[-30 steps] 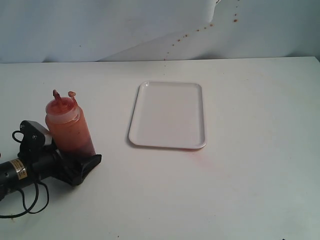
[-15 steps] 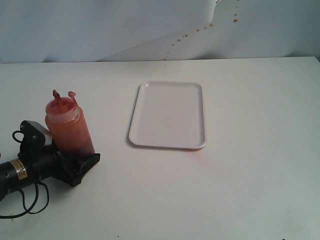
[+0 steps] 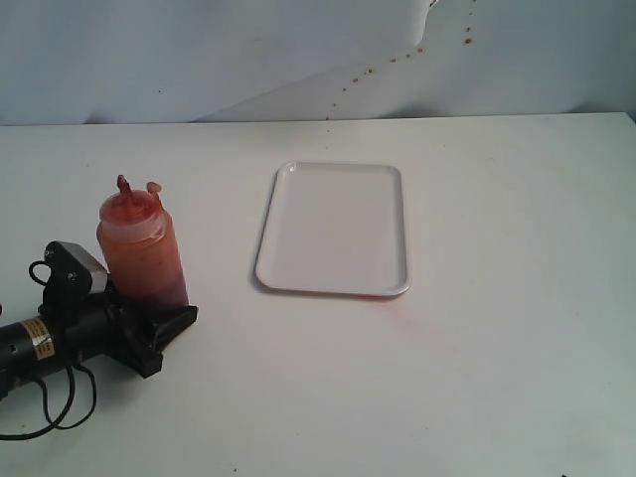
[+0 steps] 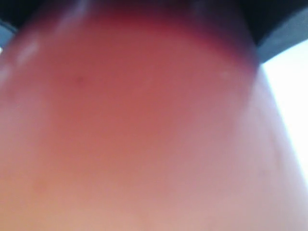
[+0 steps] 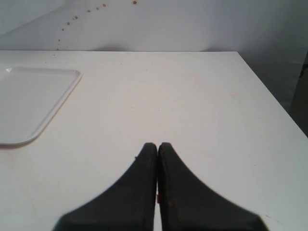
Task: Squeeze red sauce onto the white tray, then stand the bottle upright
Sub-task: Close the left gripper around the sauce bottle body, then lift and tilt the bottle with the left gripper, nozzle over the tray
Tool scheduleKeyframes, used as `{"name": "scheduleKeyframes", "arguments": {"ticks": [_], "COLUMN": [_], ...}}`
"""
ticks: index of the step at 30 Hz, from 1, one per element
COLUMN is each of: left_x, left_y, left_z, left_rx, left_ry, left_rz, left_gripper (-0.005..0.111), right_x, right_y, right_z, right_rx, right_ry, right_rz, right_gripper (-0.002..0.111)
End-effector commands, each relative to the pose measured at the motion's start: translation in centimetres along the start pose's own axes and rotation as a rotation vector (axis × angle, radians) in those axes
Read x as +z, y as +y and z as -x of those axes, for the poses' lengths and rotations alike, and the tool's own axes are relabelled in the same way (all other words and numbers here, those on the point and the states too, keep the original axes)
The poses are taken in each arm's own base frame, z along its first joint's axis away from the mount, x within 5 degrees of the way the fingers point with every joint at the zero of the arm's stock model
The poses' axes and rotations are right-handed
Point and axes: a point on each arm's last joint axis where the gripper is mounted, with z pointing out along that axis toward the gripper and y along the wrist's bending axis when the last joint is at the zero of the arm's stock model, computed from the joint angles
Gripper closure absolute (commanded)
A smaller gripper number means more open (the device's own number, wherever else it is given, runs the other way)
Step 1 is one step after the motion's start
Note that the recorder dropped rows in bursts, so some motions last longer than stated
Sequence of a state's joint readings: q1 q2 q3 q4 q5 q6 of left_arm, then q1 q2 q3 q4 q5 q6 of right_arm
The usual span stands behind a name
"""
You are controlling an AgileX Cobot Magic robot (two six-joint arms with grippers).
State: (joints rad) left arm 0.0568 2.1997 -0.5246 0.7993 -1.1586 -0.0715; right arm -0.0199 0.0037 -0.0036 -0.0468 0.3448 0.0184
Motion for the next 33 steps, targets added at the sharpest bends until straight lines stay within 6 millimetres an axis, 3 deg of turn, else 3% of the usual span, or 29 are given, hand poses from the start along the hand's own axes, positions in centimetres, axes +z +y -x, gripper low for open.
{"name": "scheduleKeyframes", "arguments": {"ticks": [1, 29, 33], "left_x": [0.1, 0.1, -0.5], "left_y": [0.0, 0.0, -0.1], "left_z": [-0.1, 0.1, 1.5], "left_rx": [0.010, 0.009, 0.034], "left_ry": [0.010, -0.018, -0.065], "left_rz": [-0.011, -0.013, -0.001], "left_gripper": [0.106, 0.107, 0.107], "right_x": [0.0, 0.0, 0.0], "right_y": [0.0, 0.0, 0.0], "right_z": [-0.1, -0.1, -0.1], "right_rx": [0.000, 0.003, 0.003], "right_ry": [-0.004, -0.004, -0.004], "right_rz": [-0.004, -0.004, -0.004], "right_gripper": [0.108, 0.108, 0.108]}}
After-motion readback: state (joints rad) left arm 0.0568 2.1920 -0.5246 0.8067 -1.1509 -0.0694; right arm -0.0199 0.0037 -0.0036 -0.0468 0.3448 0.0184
